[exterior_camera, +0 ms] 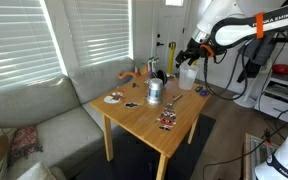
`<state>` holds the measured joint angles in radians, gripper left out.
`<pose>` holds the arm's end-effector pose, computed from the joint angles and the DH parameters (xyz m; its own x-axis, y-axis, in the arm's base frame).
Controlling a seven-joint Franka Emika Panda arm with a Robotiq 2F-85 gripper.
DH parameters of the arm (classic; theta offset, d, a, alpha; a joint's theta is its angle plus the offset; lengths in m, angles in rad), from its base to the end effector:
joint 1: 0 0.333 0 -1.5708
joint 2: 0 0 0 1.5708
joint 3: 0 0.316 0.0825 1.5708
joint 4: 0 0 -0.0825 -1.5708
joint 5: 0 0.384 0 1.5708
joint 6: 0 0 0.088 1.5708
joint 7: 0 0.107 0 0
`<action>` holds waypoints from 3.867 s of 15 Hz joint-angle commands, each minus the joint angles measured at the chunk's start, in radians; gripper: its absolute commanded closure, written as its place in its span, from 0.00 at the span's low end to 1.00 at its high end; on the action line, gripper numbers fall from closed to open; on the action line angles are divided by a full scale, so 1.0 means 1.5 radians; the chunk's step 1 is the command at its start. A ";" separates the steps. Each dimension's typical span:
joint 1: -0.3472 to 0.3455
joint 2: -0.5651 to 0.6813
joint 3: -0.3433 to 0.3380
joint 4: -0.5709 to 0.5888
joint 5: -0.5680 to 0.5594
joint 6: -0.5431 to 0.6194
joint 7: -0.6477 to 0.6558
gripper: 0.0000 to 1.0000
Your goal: Put the silver cup upside down, then put the clear cup upside down on the silver cup
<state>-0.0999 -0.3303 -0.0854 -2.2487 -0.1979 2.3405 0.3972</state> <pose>0.4796 -0.0967 0.5435 0.8016 -0.4159 0.4294 -0.4566 -0.8896 -0.0092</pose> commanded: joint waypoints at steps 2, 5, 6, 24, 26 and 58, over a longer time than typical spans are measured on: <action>-0.028 0.015 -0.014 0.012 0.021 -0.031 -0.087 0.00; -0.037 0.034 -0.009 0.003 0.010 -0.026 -0.083 0.05; -0.039 0.042 -0.004 0.004 0.003 -0.023 -0.072 0.26; -0.032 0.083 0.061 0.005 -0.437 -0.028 0.070 0.99; -0.027 0.089 0.062 0.000 -0.458 -0.026 0.070 0.99; 0.023 0.116 0.063 0.021 -0.086 -0.015 0.126 0.00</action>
<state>-0.0592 -0.1393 0.0025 -2.2428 -0.3870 2.3278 0.5265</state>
